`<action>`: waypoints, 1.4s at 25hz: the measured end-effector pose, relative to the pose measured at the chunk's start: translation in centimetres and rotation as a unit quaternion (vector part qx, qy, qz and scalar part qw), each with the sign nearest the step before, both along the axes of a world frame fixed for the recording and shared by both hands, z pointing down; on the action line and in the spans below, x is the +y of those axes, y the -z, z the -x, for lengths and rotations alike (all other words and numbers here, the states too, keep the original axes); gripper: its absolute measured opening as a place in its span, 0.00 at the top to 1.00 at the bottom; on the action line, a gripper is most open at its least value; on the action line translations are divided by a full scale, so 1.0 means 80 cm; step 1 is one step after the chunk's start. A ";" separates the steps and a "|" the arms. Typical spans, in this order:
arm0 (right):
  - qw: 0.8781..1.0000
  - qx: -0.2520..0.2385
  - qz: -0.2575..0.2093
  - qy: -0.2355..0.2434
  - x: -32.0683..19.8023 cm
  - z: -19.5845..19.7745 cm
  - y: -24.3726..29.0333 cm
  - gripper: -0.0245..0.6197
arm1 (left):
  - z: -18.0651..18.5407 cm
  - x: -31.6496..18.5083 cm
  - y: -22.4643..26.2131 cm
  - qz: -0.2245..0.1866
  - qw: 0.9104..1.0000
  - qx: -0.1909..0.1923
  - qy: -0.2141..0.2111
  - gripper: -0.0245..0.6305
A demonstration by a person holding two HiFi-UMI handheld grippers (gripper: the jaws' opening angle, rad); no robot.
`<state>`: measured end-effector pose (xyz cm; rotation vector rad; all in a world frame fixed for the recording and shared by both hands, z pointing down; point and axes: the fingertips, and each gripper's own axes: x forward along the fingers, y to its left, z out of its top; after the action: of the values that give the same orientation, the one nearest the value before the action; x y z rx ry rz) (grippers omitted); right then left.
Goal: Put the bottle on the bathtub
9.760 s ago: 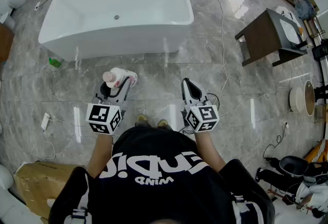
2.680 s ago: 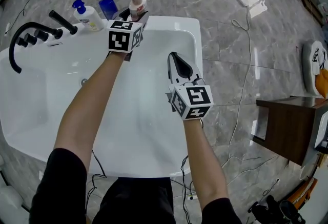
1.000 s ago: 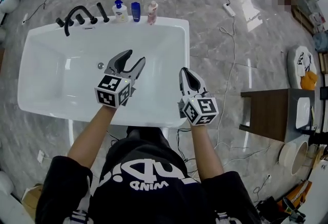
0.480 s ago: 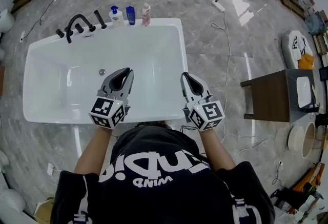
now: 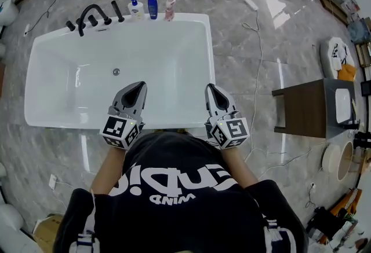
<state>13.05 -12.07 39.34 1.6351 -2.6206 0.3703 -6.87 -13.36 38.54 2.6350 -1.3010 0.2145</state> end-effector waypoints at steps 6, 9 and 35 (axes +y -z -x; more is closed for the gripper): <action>1.000 -0.003 0.000 0.003 -0.006 0.010 -0.007 0.92 | -0.002 -0.005 0.006 -0.015 1.000 0.007 0.006 0.95; 1.000 -0.002 0.001 0.003 -0.008 0.011 -0.010 0.92 | -0.002 -0.008 0.005 -0.018 1.000 0.006 0.004 0.95; 1.000 -0.002 0.014 0.010 0.000 0.014 -0.022 0.93 | 0.012 -0.002 0.000 -0.007 0.999 0.009 0.030 0.95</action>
<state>11.91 -12.03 41.07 1.6015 -2.6193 0.4096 -7.80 -13.55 38.54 2.5986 -1.3774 0.1724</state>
